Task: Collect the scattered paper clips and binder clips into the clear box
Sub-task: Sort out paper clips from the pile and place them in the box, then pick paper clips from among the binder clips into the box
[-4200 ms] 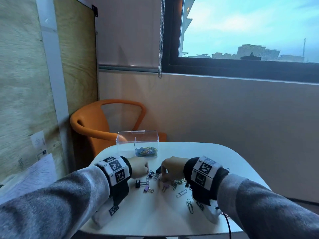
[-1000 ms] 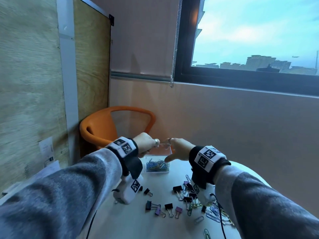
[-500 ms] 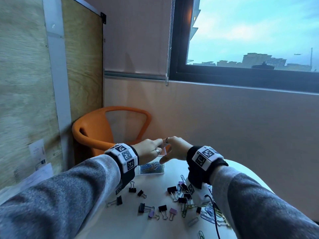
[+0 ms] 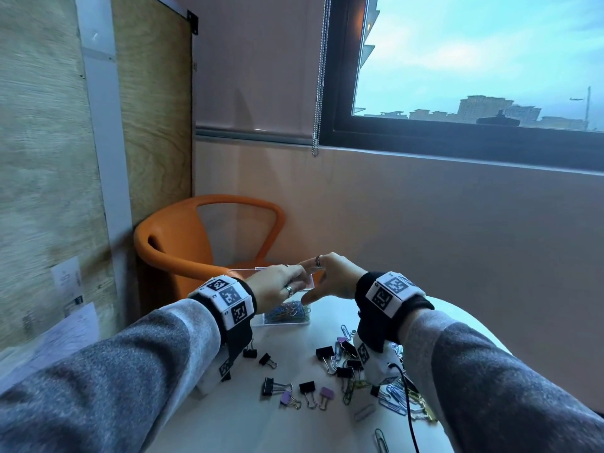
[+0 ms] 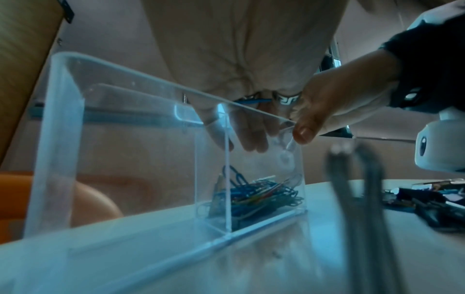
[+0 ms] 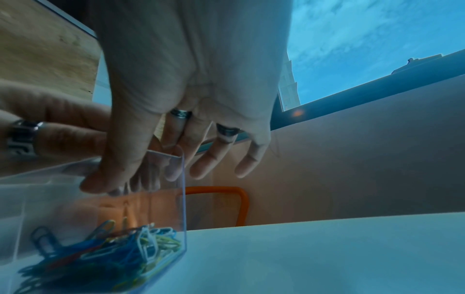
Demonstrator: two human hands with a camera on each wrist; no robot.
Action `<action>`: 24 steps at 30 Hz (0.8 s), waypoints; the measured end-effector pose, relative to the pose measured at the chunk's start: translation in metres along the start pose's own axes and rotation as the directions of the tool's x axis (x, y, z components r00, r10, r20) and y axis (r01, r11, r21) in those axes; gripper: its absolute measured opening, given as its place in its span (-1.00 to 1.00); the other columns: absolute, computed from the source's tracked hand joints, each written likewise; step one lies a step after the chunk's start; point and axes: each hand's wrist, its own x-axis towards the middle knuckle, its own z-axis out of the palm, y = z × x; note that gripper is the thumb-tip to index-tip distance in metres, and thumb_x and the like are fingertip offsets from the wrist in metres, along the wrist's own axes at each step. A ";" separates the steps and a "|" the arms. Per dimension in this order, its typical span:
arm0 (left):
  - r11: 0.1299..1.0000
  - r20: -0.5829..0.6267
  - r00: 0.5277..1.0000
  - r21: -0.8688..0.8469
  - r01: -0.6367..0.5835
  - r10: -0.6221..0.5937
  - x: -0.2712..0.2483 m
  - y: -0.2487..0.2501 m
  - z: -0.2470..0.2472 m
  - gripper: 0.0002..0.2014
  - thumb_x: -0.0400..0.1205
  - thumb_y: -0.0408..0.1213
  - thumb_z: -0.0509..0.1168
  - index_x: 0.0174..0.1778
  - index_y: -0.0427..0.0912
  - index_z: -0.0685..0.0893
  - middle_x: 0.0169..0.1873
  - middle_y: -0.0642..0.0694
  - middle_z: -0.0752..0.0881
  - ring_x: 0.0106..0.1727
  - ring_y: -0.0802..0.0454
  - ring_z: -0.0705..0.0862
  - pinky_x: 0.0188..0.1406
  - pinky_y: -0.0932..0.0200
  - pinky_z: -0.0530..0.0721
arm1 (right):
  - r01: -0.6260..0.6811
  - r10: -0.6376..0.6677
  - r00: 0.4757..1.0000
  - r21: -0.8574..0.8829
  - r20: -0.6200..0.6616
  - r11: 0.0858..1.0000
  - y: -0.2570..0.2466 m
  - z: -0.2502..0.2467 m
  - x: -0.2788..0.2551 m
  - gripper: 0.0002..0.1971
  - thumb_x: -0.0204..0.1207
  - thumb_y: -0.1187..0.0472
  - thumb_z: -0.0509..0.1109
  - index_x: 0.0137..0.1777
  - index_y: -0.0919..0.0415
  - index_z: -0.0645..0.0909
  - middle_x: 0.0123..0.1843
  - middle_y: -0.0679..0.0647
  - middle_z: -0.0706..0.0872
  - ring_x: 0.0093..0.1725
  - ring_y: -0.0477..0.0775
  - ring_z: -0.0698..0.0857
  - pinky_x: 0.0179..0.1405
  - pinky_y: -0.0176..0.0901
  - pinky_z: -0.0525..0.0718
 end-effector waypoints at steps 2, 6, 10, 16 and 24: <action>1.000 0.001 1.000 -0.003 0.008 -0.008 0.001 0.002 0.002 -0.76 0.72 -0.17 0.12 0.20 -0.16 0.58 0.09 -0.13 0.66 0.12 -0.06 0.59 0.15 0.08 0.51 | -0.010 0.010 1.000 -0.009 -0.010 1.000 -0.001 0.001 -0.001 -0.40 0.25 0.17 0.64 0.34 0.02 0.61 -0.54 -0.32 0.52 -0.57 -0.53 0.49 -0.50 -0.60 0.34; 0.991 0.065 0.995 0.115 0.066 -0.074 0.005 0.000 0.008 -0.75 0.72 -0.04 0.03 0.10 -0.09 0.51 0.14 -0.18 0.62 0.22 -0.13 0.55 0.24 -0.03 0.49 | -0.039 0.039 0.999 -0.033 -0.017 0.999 -0.002 0.004 -0.002 -0.26 0.25 0.13 0.65 0.46 0.00 0.50 -0.06 -0.09 0.70 -0.16 -0.13 0.58 -0.12 -0.37 0.48; 0.993 -0.036 0.998 0.098 0.063 -0.060 -0.001 0.011 0.010 -0.70 0.72 -0.01 0.02 0.19 -0.12 0.48 0.16 -0.14 0.63 0.20 -0.11 0.57 0.21 -0.04 0.52 | -0.060 0.064 0.996 -0.069 0.058 0.996 -0.002 0.000 -0.009 -0.16 0.35 0.20 0.58 0.60 0.06 0.25 0.34 0.05 0.67 0.09 -0.01 0.62 0.21 -0.23 0.55; 0.938 -0.327 0.923 0.336 -0.087 0.203 -0.031 0.045 0.021 -0.75 0.62 -0.14 0.15 0.20 -0.05 0.52 0.16 0.00 0.59 0.18 -0.02 0.56 0.24 0.09 0.48 | -0.139 0.151 0.987 -0.202 0.047 0.970 0.014 -0.010 -0.062 -0.63 0.50 0.20 0.43 0.30 0.18 0.54 0.22 0.10 0.70 -0.05 -0.01 0.59 -0.03 -0.33 0.50; 0.966 0.246 0.967 0.259 -0.004 -0.063 -0.033 0.070 0.041 -0.77 0.58 -0.28 0.32 0.14 -0.21 0.66 0.15 -0.15 0.70 0.20 -0.08 0.65 0.19 0.07 0.65 | -0.106 0.208 0.950 -0.389 0.231 0.915 -0.001 0.008 -0.087 -0.70 0.44 0.13 0.47 0.14 0.21 0.64 0.15 0.14 0.75 -0.10 0.03 0.59 -0.01 -0.11 0.60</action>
